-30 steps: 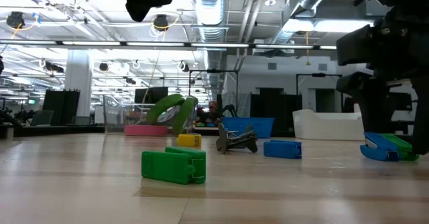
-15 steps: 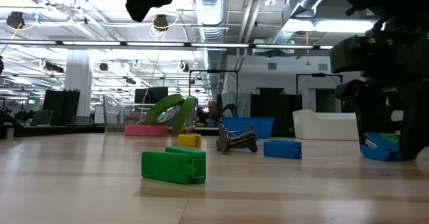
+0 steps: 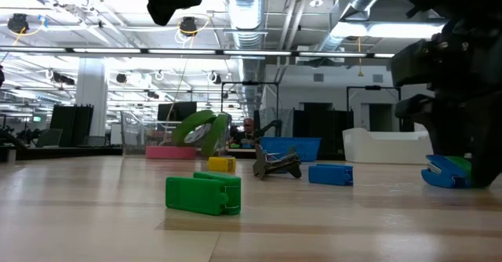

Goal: Pick and place Stapler, Stapler remover, tape
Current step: Put the green stapler into the blue bin

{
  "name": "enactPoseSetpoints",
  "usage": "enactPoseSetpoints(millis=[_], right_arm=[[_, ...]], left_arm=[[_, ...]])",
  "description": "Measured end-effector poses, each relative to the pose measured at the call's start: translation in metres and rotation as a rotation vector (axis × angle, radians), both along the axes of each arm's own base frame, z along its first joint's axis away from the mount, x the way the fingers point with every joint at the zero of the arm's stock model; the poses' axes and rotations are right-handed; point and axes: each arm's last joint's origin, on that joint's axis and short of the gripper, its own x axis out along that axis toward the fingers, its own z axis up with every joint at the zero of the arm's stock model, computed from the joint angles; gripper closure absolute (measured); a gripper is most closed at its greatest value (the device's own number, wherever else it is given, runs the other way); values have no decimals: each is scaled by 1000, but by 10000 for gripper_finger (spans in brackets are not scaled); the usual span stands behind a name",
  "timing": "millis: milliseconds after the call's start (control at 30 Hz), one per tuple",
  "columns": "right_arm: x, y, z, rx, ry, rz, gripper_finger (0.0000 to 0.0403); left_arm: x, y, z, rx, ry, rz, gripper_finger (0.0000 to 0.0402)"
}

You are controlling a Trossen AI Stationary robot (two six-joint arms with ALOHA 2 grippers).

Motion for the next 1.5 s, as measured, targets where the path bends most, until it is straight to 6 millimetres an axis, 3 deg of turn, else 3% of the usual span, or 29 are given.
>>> enactPoseSetpoints(millis=[133, 467, 667, 800, 1200, 1500], right_arm=[[0, 1, 0, 8, 1, 3, 250], [0, -1, 2, 26, 10, -21, 223], [9, -5, 13, 19, 14, -34, 252], [19, -10, 24, 16, 4, -54, 250], [47, -40, 52, -13, -60, -51, 247], [70, -82, 77, -136, -150, -55, 237]], left_arm=[[0, 0, 0, 0, -2, 0, 128], [0, 0, 1, 0, -10, 0, 128], [1, 0, 1, 0, -16, 0, 128], [1, 0, 3, 0, -29, 0, 128], [1, 0, 4, 1, -44, 0, 128], [2, 0, 5, -2, -59, 1, 128]])
